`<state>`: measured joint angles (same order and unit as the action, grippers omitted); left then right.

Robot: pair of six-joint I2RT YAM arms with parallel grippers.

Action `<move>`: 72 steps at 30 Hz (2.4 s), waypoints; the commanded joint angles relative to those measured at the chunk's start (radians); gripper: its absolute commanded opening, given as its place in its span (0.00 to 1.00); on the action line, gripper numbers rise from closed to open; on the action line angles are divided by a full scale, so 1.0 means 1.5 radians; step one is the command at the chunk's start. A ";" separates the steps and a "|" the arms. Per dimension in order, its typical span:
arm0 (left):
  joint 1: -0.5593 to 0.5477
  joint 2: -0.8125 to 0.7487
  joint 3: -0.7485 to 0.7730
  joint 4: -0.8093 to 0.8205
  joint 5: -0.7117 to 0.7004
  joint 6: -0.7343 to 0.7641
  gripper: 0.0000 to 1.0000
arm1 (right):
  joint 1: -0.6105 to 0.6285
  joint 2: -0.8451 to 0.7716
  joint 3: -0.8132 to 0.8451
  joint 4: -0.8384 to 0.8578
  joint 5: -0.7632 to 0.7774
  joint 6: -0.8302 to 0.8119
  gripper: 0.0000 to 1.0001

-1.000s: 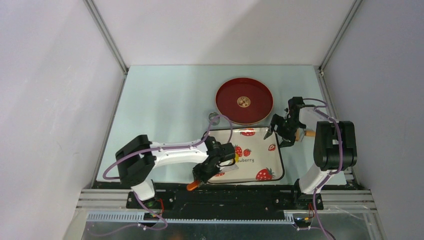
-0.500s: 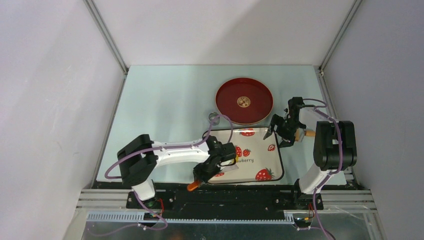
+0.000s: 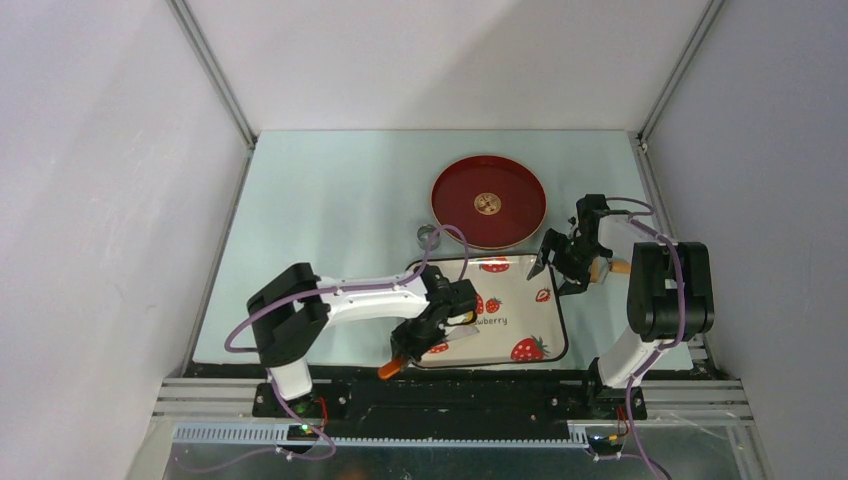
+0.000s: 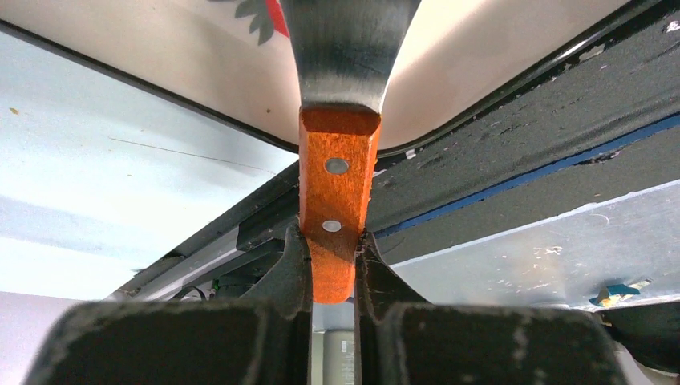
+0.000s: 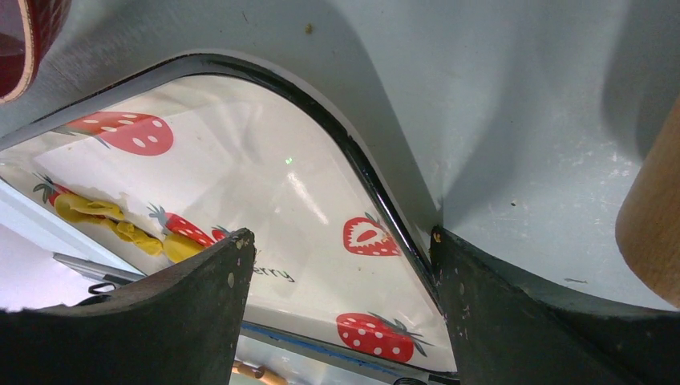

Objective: Roll out the dumpling wrappers from the dough

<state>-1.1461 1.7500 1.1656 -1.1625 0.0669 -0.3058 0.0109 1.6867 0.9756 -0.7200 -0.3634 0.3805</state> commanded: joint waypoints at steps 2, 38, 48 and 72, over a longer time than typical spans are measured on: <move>0.011 0.015 0.037 0.039 -0.003 -0.009 0.00 | 0.008 0.011 -0.028 -0.009 -0.016 -0.007 0.84; 0.022 -0.042 0.084 0.111 -0.096 -0.039 0.00 | -0.025 -0.067 -0.027 -0.031 -0.049 -0.006 0.91; 0.072 -0.049 0.103 0.112 -0.069 -0.021 0.00 | -0.021 -0.111 0.037 -0.085 -0.023 -0.014 0.92; 0.242 0.161 0.398 0.072 -0.051 0.060 0.00 | 0.122 0.115 0.403 -0.092 -0.144 0.032 0.49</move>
<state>-0.8188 1.9514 1.6604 -1.0534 -0.0212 -0.2512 0.1696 1.7782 1.4670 -0.8761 -0.5022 0.3988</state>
